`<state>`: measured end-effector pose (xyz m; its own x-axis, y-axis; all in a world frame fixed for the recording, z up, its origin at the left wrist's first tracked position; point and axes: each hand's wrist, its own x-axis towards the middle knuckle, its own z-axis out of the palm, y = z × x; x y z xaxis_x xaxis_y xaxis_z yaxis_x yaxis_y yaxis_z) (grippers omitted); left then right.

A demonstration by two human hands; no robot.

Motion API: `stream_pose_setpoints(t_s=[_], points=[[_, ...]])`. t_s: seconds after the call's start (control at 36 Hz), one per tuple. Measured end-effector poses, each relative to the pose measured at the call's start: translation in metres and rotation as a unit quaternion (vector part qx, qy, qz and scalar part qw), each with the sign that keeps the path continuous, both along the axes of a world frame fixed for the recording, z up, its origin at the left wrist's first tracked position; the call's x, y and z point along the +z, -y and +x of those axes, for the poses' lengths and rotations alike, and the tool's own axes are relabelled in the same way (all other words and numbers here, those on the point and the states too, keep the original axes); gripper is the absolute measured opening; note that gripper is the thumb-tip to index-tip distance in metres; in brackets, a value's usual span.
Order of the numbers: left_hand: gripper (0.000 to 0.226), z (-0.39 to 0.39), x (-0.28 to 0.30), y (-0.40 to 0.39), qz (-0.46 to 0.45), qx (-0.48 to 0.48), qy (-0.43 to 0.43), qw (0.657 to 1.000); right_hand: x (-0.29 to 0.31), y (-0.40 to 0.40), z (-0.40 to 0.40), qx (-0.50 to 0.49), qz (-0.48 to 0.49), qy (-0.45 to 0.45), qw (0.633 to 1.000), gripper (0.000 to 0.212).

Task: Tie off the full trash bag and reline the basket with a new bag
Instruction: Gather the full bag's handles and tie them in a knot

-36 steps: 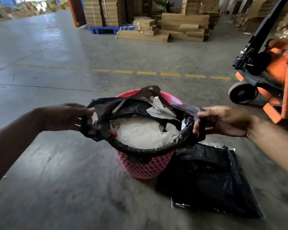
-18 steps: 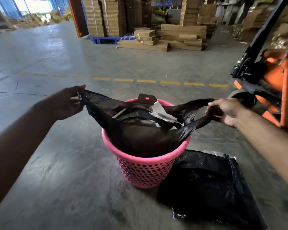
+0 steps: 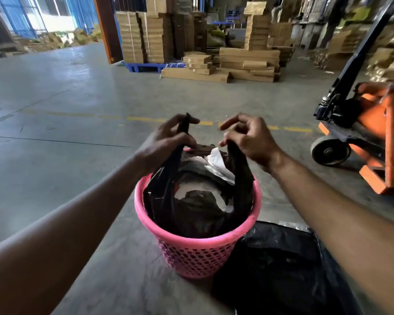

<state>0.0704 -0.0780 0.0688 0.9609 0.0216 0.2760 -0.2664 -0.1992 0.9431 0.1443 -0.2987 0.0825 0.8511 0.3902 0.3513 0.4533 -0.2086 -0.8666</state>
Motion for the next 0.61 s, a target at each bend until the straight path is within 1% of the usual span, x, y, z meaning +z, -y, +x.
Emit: stream_pose_setpoints(t_s=[0.06, 0.11, 0.14, 0.19, 0.25, 0.31, 0.33, 0.36, 0.44, 0.5, 0.56, 0.61], points=[[0.061, 0.002, -0.009, 0.013, 0.057, -0.037, -0.011, 0.998, 0.001, -0.011, -0.01, 0.021, -0.089, 0.067, 0.993, 0.016], [0.065, 0.004, -0.015, 0.023, 0.097, -0.063, -0.016, 0.993, 0.002, -0.019, -0.019, 0.023, -0.179, 0.151, 0.972, 0.02], [0.061, 0.004, -0.017, 0.028, 0.115, -0.069, -0.012, 0.991, 0.001, -0.022, -0.023, 0.016, -0.219, 0.202, 0.954, 0.022], [0.049, 0.006, -0.022, 0.033, 0.17, -0.055, 0.006, 0.984, 0.0, -0.028, -0.028, 0.013, -0.268, 0.294, 0.917, 0.022], [0.037, 0.009, -0.029, 0.037, 0.203, -0.043, 0.011, 0.978, 0.0, -0.031, -0.03, 0.029, -0.283, 0.334, 0.899, 0.017], [0.021, 0.008, -0.034, 0.041, 0.194, -0.041, -0.012, 0.98, 0.001, -0.031, -0.031, 0.061, -0.276, 0.327, 0.902, 0.015], [0.017, 0.006, -0.034, 0.044, 0.174, -0.047, -0.024, 0.983, 0.002, -0.031, -0.032, 0.073, -0.265, 0.316, 0.908, 0.016], [0.017, 0.004, -0.032, 0.048, 0.146, -0.054, -0.036, 0.987, 0.003, -0.031, -0.032, 0.079, -0.247, 0.308, 0.916, 0.017], [0.03, 0.002, -0.03, 0.053, 0.059, -0.042, -0.07, 0.995, 0.005, -0.025, -0.025, 0.073, -0.154, 0.278, 0.945, 0.017], [0.034, 0.006, -0.034, 0.047, 0.034, -0.022, -0.086, 0.995, 0.003, -0.016, -0.013, 0.044, -0.114, 0.253, 0.96, 0.023], [0.044, 0.008, -0.039, 0.04, 0.011, -0.028, -0.134, 0.99, -0.004, -0.005, -0.002, 0.009, -0.131, 0.251, 0.959, 0.029], [0.053, 0.008, -0.038, 0.038, -0.023, -0.03, -0.162, 0.986, -0.016, 0.002, 0.003, 0.002, -0.162, 0.242, 0.957, 0.032]])
